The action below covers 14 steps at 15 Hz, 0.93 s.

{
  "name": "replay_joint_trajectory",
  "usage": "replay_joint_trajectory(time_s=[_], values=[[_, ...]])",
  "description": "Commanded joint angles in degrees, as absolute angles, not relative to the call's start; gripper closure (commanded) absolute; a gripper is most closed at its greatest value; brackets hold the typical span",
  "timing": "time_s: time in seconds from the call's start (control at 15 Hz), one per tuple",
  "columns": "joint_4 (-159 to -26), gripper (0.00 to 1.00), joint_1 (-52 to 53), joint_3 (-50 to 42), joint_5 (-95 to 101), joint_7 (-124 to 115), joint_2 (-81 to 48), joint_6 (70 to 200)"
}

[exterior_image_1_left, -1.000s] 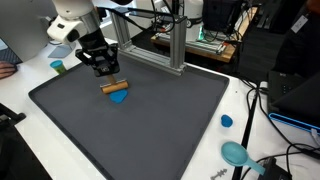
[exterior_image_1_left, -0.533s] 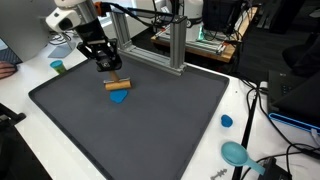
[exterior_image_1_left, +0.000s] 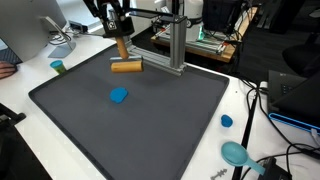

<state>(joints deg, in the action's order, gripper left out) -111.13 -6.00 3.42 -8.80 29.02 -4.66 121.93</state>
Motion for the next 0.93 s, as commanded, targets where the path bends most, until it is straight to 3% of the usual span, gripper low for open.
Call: replay_joint_trajectory(time_s=[0.0,0.2,0.27,0.4,0.47,0.87], values=[[-125.04,0.78,-3.79,1.89,-9.41,18.09,9.80,125.52],[-134.24,0.78,-2.50,2.14,-8.19,8.07,18.43,129.30],[-126.09,0.53,-2.11,0.96,-8.20,13.10,11.03,124.99],[-131.19,0.53,-1.44,1.07,-8.00,9.67,15.52,127.06],[-132.52,0.78,-1.30,1.09,-7.96,9.04,16.65,127.52],[-131.01,0.78,-3.56,1.61,1.93,-2.48,18.77,116.23]])
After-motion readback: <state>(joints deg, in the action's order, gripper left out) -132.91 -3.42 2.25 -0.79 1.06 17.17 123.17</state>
